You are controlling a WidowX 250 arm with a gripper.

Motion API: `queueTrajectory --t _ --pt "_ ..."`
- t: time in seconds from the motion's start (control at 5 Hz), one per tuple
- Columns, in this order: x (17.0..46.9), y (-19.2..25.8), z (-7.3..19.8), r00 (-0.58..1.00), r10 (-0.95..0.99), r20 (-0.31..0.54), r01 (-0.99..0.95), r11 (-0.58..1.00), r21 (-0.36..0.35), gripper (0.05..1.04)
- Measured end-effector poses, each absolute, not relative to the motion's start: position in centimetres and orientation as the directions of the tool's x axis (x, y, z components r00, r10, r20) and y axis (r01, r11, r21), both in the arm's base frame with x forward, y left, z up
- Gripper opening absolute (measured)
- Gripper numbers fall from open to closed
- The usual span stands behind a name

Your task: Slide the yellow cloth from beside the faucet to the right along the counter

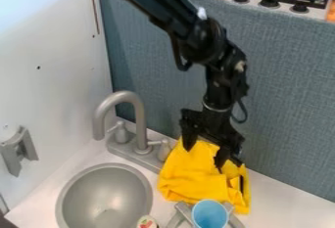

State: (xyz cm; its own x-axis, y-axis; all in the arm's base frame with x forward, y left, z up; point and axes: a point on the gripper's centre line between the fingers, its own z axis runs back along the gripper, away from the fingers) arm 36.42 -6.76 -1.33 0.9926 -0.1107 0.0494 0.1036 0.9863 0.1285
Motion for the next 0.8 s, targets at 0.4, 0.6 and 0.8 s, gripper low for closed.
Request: queueTrajectory --t 0.4,0.6,0.8 --pt "37.5 -6.1 -4.6 0.989 -0.145 -0.020 0.146 0.971 0.191 1.001" --pt "37.8 -5.8 -6.2 0.989 -0.141 -0.039 0.146 0.968 0.205 1.001" --pt "38.4 -5.5 -6.7 0.992 -0.118 -0.036 0.123 0.971 0.205 1.001"
